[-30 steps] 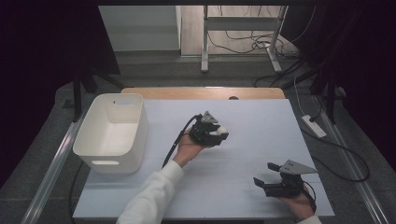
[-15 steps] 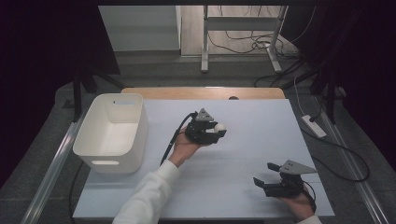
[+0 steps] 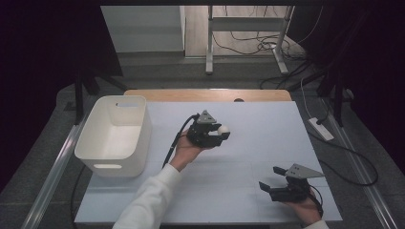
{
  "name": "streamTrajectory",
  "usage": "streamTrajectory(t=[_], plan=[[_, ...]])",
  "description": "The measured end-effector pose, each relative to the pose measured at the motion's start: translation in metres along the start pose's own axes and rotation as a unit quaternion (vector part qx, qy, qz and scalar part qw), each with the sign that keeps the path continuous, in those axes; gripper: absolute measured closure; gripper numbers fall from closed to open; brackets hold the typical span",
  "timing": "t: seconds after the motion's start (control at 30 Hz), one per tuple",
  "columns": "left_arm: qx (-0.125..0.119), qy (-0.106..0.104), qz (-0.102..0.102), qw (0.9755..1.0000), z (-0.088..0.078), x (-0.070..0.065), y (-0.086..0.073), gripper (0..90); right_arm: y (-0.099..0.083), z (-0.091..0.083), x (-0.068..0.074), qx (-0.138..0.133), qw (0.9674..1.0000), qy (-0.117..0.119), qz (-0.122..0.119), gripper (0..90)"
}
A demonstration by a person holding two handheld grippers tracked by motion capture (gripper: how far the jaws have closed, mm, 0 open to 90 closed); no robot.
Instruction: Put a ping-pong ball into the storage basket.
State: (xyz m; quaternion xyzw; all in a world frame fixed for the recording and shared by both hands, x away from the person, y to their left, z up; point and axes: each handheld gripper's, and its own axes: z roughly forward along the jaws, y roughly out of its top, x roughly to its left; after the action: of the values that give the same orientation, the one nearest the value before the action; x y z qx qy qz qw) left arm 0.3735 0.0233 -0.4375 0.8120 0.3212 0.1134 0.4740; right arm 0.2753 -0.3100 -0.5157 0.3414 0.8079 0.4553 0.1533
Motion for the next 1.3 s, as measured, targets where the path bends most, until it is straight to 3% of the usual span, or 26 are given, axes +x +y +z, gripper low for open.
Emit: streamTrajectory(t=[1.3], plan=[[-0.041, 0.010, -0.001, 0.9991, -0.036, 0.004, 0.004, 50.5, 0.000, 0.000, 0.000, 0.000, 1.0000, -0.002, 0.001, 14.5]])
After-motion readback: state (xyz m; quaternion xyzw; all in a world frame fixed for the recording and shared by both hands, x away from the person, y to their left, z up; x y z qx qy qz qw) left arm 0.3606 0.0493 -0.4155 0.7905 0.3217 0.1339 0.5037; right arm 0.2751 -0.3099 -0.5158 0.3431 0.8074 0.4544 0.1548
